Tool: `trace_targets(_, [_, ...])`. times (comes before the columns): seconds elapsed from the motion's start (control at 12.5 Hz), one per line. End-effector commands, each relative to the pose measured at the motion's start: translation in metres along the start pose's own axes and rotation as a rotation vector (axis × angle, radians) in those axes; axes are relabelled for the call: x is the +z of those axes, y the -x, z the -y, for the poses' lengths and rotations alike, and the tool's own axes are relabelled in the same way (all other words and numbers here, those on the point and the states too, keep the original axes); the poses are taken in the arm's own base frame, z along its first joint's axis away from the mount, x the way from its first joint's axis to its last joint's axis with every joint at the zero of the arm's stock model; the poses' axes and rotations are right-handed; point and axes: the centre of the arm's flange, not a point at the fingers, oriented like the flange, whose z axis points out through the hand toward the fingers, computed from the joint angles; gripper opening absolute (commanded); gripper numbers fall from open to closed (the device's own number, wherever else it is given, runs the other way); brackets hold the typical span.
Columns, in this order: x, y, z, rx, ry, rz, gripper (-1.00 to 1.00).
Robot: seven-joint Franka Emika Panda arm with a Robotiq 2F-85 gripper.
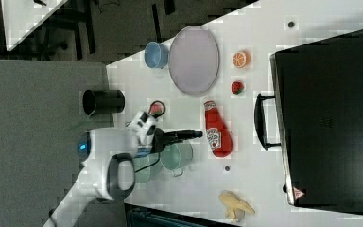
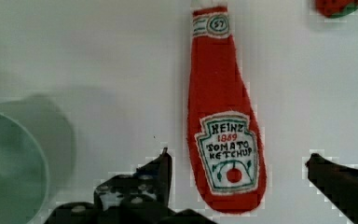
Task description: Pick Ketchup from the table and place it in strainer.
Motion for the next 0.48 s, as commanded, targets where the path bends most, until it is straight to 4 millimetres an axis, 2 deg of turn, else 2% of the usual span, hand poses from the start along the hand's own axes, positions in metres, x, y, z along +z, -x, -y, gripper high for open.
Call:
trace_targets(0.08, [0.032,-0.003,-0.002,-0.055,-0.008,0.01,1.0])
trace_targets(0.48, [0.087,-0.011,-0.002,-0.081,-0.003,-0.027,1.0])
